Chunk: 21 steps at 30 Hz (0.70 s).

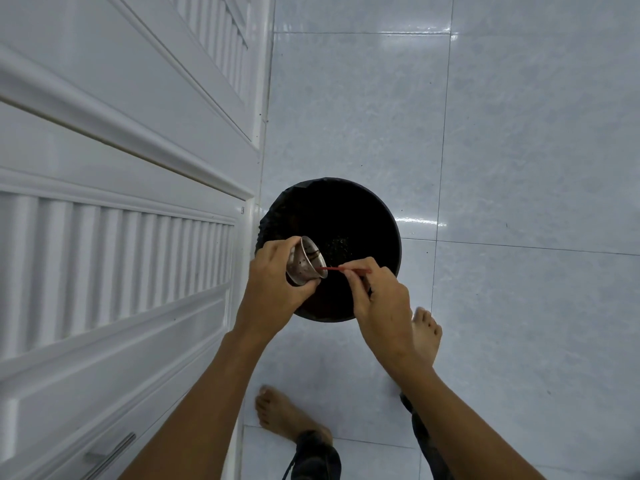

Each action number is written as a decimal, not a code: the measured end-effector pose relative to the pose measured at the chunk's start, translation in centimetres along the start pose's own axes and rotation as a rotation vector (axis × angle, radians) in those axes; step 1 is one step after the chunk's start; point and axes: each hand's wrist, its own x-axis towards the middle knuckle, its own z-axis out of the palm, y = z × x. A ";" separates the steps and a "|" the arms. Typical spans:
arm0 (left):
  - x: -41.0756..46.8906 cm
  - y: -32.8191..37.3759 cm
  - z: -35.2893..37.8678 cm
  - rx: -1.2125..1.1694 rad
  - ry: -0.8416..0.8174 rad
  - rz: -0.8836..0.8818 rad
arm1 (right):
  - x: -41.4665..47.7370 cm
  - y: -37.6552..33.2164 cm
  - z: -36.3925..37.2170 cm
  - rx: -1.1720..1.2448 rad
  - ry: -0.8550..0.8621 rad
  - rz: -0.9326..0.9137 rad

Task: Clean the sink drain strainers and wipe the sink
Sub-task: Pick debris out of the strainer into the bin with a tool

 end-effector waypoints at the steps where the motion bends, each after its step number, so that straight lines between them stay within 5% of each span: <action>1: -0.1 -0.1 0.2 0.009 -0.013 -0.025 | 0.0 0.1 0.0 0.007 0.017 0.018; 5: -0.2 -0.4 0.7 0.017 -0.024 -0.129 | -0.2 0.4 0.0 0.143 0.088 0.064; 9: -0.5 -0.3 1.2 0.010 -0.061 -0.125 | -0.7 0.8 1.0 0.191 -0.026 0.084; 16: -0.5 -0.1 1.3 -0.003 -0.053 -0.182 | 0.0 1.2 1.0 0.289 0.114 0.174; 21: -0.3 0.7 1.5 -0.039 -0.043 -0.155 | -0.4 1.5 1.7 0.152 0.089 0.181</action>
